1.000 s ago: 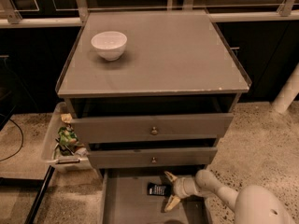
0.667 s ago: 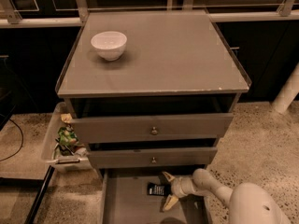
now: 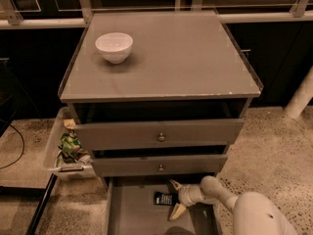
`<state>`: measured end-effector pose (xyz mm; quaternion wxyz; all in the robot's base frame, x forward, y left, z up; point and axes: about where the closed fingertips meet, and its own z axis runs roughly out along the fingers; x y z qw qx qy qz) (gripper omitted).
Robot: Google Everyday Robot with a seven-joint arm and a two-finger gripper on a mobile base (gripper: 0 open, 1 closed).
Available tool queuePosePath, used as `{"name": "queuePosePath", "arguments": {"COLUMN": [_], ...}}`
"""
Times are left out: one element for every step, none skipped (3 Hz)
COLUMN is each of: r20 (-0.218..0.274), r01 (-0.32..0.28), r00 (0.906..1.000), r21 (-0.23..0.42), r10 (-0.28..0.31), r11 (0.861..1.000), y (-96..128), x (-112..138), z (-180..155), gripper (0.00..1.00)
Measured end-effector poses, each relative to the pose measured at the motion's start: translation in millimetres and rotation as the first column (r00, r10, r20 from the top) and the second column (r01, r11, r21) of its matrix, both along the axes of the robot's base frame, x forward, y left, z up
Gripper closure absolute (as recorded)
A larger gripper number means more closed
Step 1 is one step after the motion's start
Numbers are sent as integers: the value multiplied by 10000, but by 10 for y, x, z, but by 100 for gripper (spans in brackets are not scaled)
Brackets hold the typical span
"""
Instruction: Pick rxbar blueberry from bottom drawer and place on counter
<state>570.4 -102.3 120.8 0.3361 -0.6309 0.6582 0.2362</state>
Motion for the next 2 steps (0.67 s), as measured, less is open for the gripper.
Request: {"name": "queuePosePath", "arguments": {"r20": [0,-1], "r01": [0,-1], "r00": [10000,10000], "r21": [0,1], "r10": [0,1], "r11": [10000,10000], "y": [0,1], "x": [0,0], "z": [0,0], "gripper": [18,41]}}
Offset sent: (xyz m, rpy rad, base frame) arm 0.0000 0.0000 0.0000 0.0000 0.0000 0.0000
